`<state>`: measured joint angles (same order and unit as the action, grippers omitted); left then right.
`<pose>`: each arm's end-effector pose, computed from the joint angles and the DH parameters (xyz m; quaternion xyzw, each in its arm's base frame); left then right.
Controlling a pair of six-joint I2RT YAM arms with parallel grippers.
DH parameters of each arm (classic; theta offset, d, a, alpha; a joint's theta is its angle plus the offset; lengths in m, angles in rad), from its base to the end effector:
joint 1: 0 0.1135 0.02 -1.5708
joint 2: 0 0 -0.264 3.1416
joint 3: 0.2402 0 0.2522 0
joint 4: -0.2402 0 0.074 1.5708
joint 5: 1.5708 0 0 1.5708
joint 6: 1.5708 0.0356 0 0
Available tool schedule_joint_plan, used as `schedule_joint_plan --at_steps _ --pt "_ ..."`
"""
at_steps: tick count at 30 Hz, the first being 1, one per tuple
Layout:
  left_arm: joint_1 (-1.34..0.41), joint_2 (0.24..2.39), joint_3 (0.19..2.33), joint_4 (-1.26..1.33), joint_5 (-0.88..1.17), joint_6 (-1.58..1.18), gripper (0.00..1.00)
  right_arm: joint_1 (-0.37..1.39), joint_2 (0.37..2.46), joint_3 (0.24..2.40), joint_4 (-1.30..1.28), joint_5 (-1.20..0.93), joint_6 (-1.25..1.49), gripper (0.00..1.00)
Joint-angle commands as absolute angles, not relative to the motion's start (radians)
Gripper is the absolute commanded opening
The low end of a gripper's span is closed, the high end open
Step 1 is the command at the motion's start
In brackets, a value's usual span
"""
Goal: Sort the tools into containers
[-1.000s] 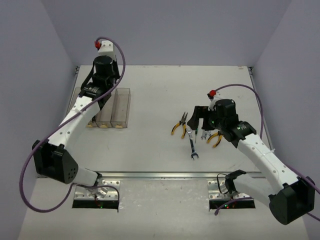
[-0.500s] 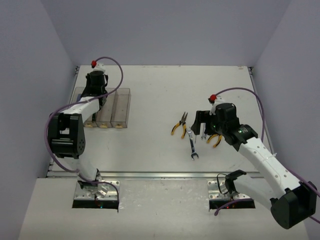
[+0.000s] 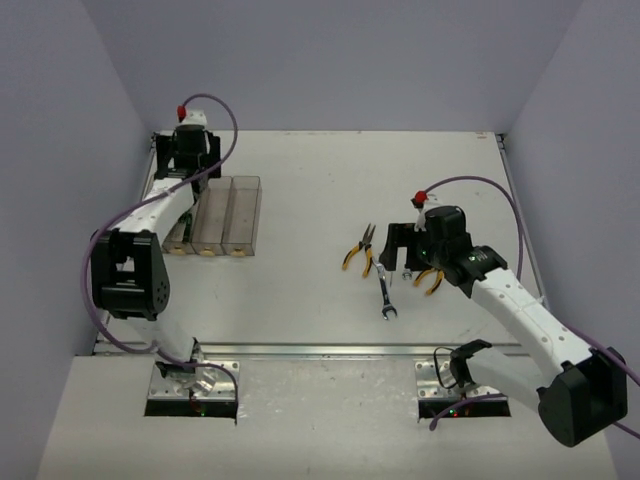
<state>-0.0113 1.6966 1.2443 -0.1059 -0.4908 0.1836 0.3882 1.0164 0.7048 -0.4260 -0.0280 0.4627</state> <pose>0.3892 0.0124 0.2665 -0.0347 0.8558 0.2522 0.4504 0.1974 0.0818 0.2463 0.0284 0.9140 0.1787 0.3633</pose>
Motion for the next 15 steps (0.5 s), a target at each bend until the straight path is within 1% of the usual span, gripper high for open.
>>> schedule_joint_plan --at_steps 1,3,4,6,7,8,9,12,15 --pt "-0.006 1.513 1.472 -0.374 -0.258 -0.088 1.00 0.387 1.114 0.752 -0.420 -0.012 0.511 0.99" --pt "-0.006 1.412 1.468 -0.443 -0.166 -0.220 1.00 0.387 1.178 0.799 -0.471 0.010 0.538 0.99" --pt "-0.007 1.334 1.419 -0.423 -0.131 -0.249 1.00 0.387 1.206 0.813 -0.494 0.043 0.555 0.97" --pt "-0.008 1.109 1.244 -0.341 0.019 -0.348 1.00 0.387 1.295 0.853 -0.527 0.110 0.598 0.90" --pt "-0.008 1.051 1.181 -0.303 0.056 -0.362 1.00 0.387 1.304 0.856 -0.528 0.123 0.606 0.88" --pt "-0.008 0.974 1.121 -0.260 0.077 -0.382 1.00 0.387 1.329 0.862 -0.522 0.130 0.609 0.83" --pt "-0.008 0.886 1.041 -0.233 0.106 -0.396 1.00 0.388 1.370 0.875 -0.517 0.140 0.611 0.76" --pt "-0.008 0.699 0.884 -0.224 0.168 -0.376 1.00 0.389 1.455 0.913 -0.498 0.208 0.617 0.55" --pt "-0.009 0.639 0.785 -0.254 0.239 -0.355 1.00 0.387 1.555 0.969 -0.504 0.237 0.614 0.43"
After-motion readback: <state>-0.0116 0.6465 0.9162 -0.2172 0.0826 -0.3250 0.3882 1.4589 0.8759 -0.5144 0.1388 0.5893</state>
